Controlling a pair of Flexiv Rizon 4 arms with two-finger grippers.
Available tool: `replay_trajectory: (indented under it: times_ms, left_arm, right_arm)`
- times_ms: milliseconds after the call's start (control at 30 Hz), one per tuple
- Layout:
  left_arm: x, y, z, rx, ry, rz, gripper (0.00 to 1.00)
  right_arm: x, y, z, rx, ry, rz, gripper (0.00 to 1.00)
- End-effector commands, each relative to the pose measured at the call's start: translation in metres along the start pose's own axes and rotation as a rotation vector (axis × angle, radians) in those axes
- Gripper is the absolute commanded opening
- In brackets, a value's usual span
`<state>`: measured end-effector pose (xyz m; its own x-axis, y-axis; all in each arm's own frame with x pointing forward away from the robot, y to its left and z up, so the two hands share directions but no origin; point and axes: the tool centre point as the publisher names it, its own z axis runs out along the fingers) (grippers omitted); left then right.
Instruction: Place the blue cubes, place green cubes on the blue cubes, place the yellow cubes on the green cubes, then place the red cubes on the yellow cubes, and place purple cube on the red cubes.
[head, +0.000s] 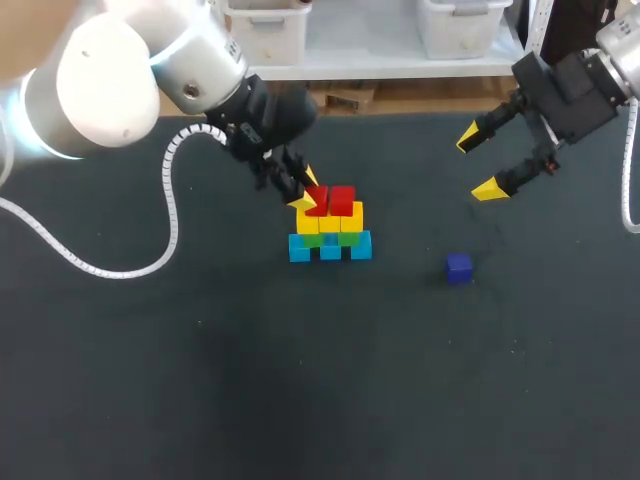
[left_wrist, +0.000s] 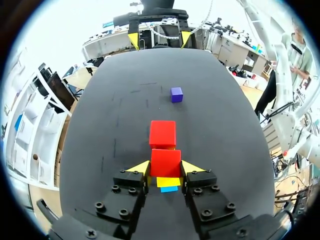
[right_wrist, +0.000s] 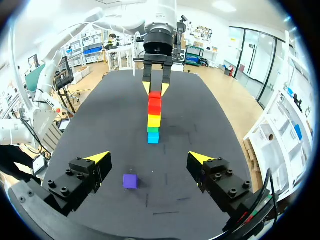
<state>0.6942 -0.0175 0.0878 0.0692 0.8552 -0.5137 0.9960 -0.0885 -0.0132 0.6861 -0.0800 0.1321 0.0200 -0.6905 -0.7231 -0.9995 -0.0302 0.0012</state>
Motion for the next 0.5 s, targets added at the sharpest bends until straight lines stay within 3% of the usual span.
replay_trajectory:
  times_ms: [33, 500]
  left_arm:
    - [0.0008, 0.001, -0.0008, 0.001, 0.0, 0.0, 0.0]
    - [-0.002, 0.0036, 0.0005, 0.008, -0.004, 0.009, 0.0]
  right_arm:
    - [0.0002, -0.0008, 0.0005, -0.001, -0.002, -0.001, 1.0]
    - [0.0002, -0.0008, 0.0005, -0.001, -0.002, -0.001, 1.0]
